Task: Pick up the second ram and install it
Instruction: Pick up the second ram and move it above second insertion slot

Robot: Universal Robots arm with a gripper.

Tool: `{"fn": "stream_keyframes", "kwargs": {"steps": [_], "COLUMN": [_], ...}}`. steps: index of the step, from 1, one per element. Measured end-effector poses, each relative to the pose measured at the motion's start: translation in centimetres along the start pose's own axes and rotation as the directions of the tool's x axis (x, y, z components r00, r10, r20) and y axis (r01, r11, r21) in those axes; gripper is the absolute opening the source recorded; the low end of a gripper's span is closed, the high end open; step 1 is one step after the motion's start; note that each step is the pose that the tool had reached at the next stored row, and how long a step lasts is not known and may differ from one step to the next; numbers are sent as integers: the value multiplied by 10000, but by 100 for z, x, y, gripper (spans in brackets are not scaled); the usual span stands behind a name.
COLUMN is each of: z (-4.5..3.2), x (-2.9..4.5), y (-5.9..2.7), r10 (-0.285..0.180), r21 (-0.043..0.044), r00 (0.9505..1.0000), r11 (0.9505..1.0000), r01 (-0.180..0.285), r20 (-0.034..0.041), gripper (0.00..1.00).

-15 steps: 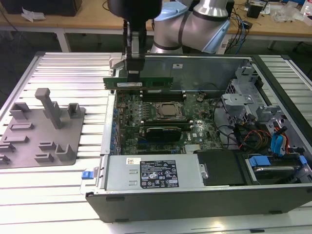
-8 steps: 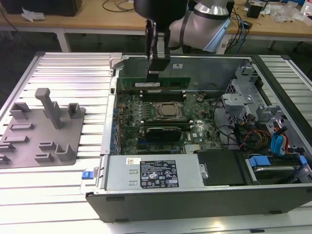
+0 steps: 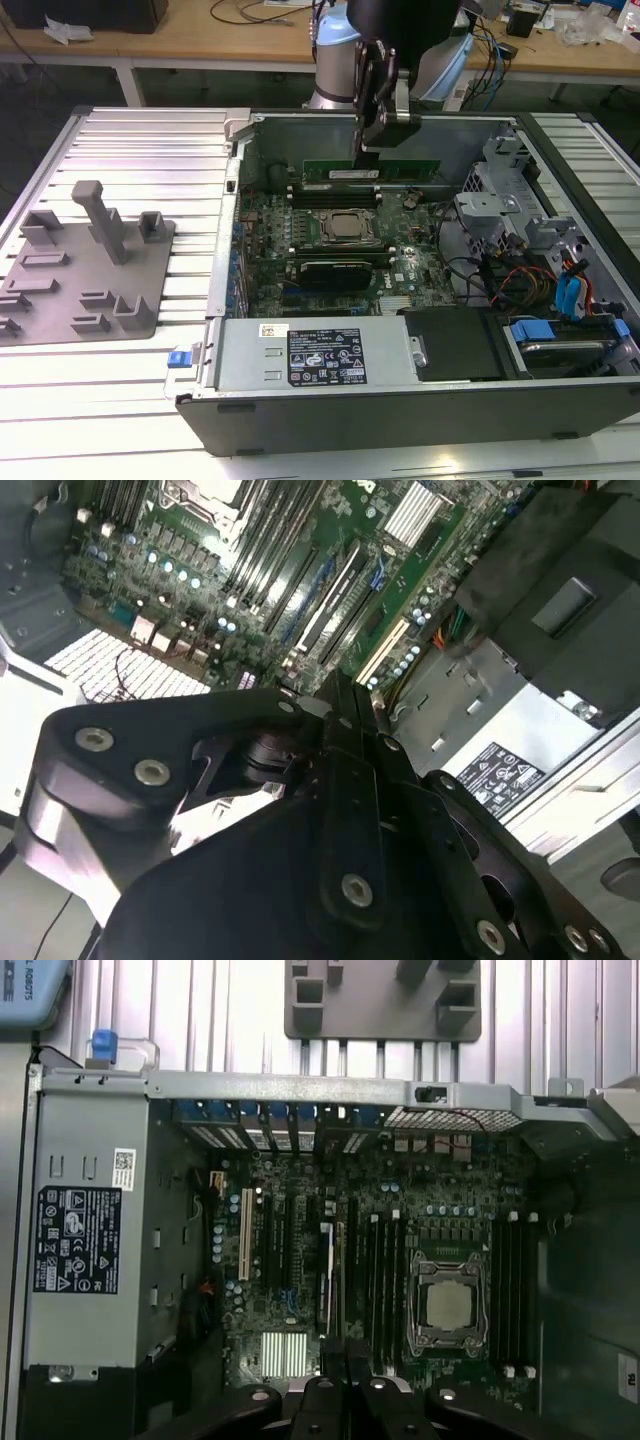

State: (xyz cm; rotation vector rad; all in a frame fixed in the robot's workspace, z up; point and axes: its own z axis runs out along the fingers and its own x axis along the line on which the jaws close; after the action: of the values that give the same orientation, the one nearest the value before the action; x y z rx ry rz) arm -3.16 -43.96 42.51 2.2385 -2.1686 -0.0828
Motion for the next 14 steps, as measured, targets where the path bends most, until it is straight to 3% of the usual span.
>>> {"fn": "stream_keyframes", "kwargs": {"steps": [12, 14], "z": [293, 385], "x": [6, 8], "y": [-18, -23], "r10": [2, 4], "r21": [-59, -76], "r00": [10000, 10000], "r11": [10000, 10000], "r01": [-2, -4], "r20": [4, 4], "gripper": [9, 9]}}
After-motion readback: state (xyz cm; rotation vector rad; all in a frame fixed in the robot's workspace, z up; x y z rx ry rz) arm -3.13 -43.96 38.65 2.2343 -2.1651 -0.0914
